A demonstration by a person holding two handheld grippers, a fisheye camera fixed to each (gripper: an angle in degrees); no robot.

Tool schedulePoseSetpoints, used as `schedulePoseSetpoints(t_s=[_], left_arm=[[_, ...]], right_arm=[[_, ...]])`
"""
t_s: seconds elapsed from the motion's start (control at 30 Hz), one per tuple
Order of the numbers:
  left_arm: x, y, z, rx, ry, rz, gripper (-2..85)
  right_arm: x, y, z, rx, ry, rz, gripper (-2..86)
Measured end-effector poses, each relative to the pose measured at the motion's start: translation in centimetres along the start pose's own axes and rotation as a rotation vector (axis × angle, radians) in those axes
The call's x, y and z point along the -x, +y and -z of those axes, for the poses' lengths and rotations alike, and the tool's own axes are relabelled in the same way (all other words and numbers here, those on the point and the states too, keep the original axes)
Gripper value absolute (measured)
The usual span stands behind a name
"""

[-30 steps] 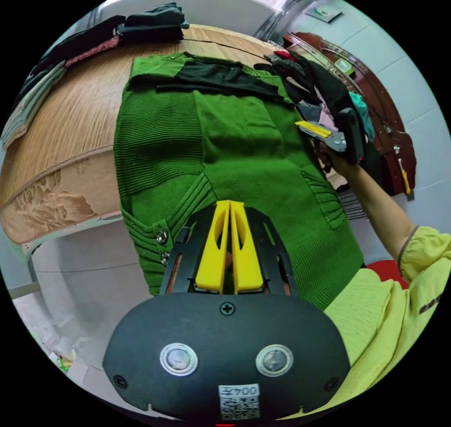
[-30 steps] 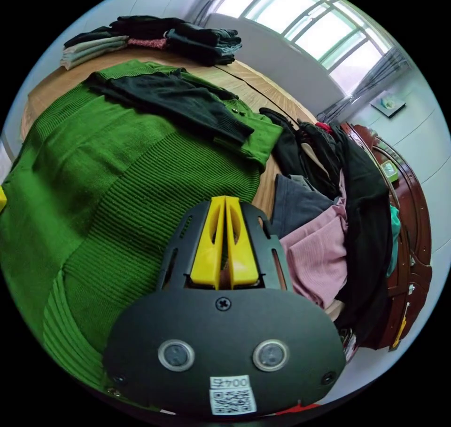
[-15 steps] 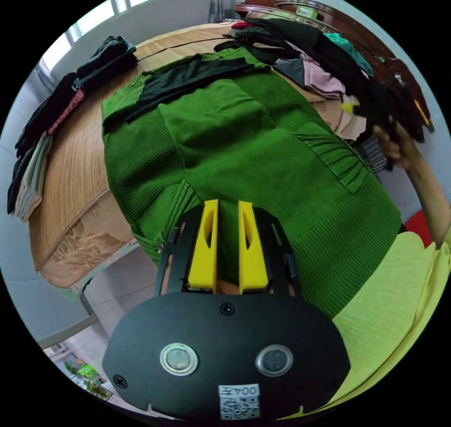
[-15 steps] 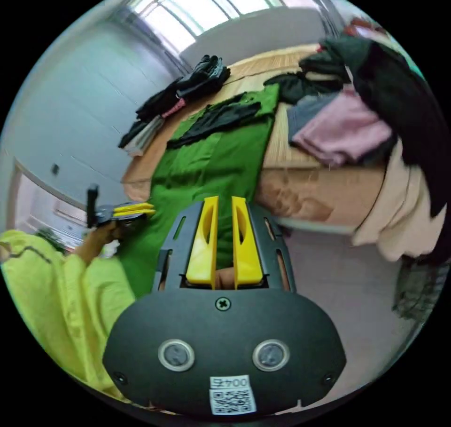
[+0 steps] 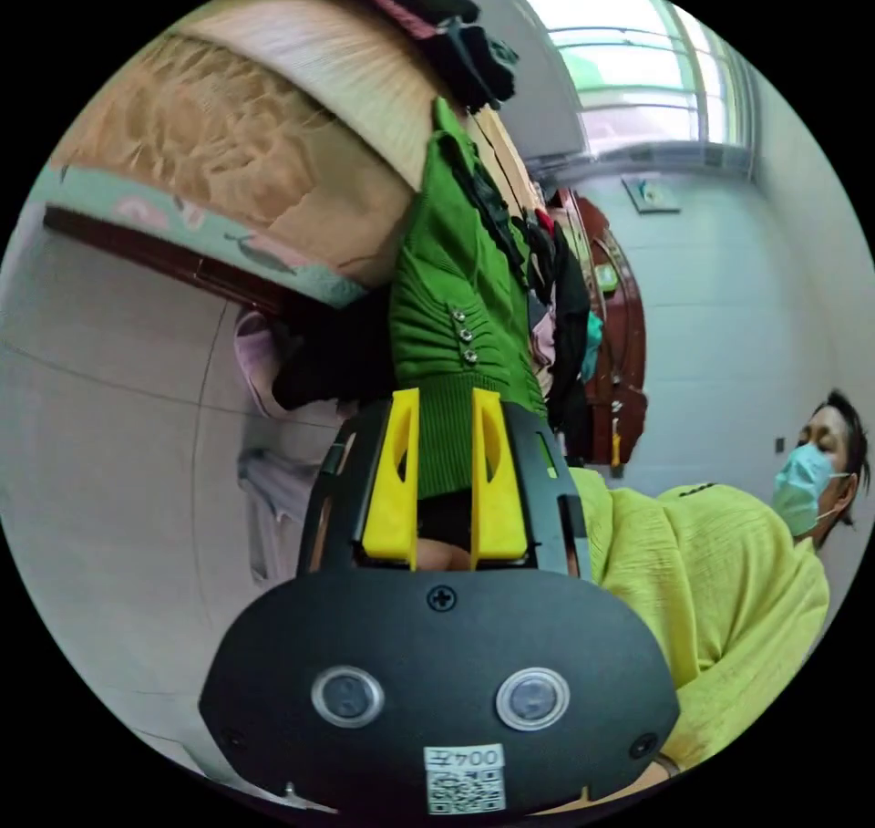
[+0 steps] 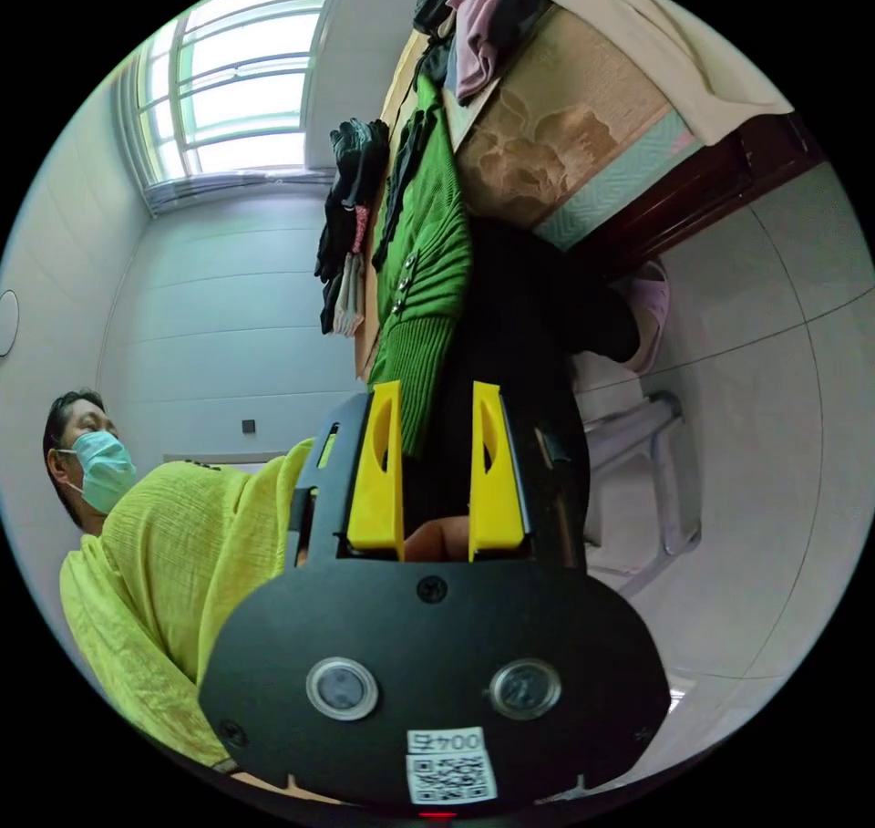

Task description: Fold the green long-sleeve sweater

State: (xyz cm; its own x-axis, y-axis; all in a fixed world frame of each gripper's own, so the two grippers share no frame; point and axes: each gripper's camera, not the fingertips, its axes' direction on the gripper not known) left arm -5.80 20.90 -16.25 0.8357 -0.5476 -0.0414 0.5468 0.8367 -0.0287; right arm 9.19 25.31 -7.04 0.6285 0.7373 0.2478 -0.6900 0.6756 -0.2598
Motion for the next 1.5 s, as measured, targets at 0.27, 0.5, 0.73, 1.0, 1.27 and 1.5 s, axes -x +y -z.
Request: schedulePoseSetpoints(t_s=[0.27, 0.5, 0.73, 1.0, 1.27, 1.5], left_arm=[[2.4, 1.1, 1.0, 0.107, 0.136, 0.041, 10.7], [2.4, 2.0, 4.1, 0.072, 0.287, 0.076, 11.3], [0.1, 2.9, 6.4, 0.074, 0.289, 0.05, 8.5], [-2.1, 5.7, 7.9, 0.086, 0.181, 0.042, 3.2], [-4.6, 10.1, 9.7, 0.0, 0.232, 0.036, 1.8], [-7.2, 13.9, 9.7, -0.029, 0.234, 0.01, 1.7]], right_arm=[[1.3, -0.1, 2.0, 0.002, 0.025, 0.008, 12.2], [1.6, 0.8, 3.9, -0.013, -0.028, -0.011, 11.3], [1.3, 1.2, 4.9, -0.016, -0.058, -0.028, 10.3], [2.0, 1.7, 6.2, -0.014, -0.069, 0.003, 10.3], [1.5, 2.4, 6.6, -0.027, -0.106, -0.004, 8.1], [3.1, 3.8, 8.3, -0.11, -0.101, 0.052, 1.2]])
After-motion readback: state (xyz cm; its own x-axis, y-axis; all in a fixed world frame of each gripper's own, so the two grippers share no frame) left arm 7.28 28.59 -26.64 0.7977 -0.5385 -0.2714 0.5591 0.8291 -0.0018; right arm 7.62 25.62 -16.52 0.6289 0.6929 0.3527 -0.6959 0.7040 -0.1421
